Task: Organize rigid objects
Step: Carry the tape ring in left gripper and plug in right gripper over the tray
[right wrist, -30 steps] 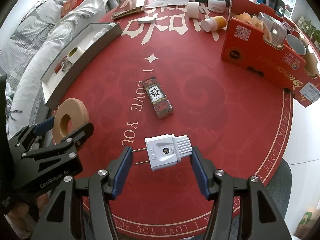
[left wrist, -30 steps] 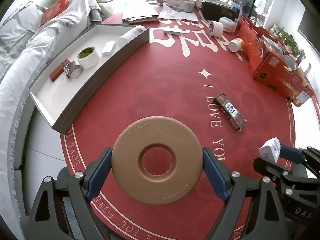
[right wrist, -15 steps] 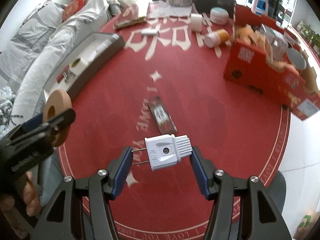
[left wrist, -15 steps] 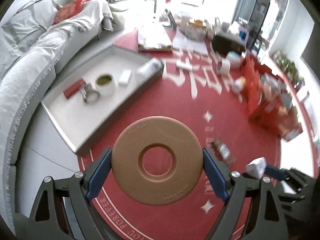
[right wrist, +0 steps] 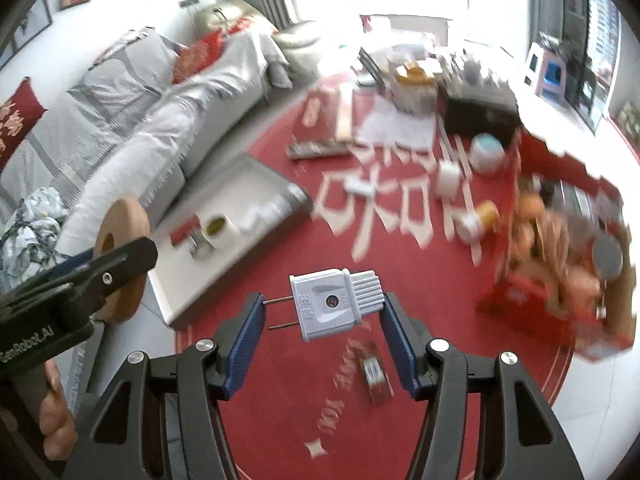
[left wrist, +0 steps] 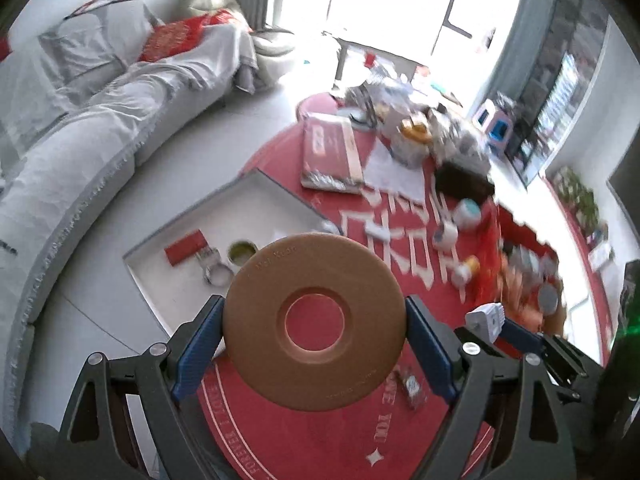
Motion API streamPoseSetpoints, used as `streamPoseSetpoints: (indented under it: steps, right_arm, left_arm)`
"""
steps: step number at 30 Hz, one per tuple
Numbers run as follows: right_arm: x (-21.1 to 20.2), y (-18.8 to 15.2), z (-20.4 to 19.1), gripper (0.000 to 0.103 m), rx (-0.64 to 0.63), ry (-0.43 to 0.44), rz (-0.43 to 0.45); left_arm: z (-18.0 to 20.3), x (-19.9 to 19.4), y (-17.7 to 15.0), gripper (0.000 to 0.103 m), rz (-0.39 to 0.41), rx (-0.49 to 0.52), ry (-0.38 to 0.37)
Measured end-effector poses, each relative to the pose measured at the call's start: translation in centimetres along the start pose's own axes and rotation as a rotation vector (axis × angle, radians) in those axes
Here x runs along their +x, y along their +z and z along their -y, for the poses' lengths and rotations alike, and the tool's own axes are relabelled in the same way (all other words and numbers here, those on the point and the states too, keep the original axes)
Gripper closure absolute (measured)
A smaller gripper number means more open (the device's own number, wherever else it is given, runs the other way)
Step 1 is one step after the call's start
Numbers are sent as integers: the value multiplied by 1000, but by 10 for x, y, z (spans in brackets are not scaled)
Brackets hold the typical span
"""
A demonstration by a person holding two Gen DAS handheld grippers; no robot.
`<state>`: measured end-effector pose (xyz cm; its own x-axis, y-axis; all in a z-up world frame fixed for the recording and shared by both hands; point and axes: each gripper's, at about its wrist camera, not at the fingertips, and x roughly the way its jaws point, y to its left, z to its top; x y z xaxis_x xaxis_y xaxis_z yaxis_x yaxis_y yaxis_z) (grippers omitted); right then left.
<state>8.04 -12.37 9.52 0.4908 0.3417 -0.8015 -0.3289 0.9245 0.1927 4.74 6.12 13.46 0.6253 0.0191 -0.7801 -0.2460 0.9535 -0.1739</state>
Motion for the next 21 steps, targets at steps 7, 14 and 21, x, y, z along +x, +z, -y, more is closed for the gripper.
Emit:
streamPoseSetpoints:
  steps: [7, 14, 21]
  right_arm:
    - [-14, 59, -31, 43, -52, 63, 83]
    - [-10, 112, -63, 43, -99, 111, 131]
    - [43, 117, -87, 43, -136, 120, 37]
  left_arm:
    - [-17, -33, 51, 14, 135, -49, 51]
    - [-52, -10, 71, 14, 165, -104, 198]
    - [-88, 51, 50, 14, 53, -156, 288]
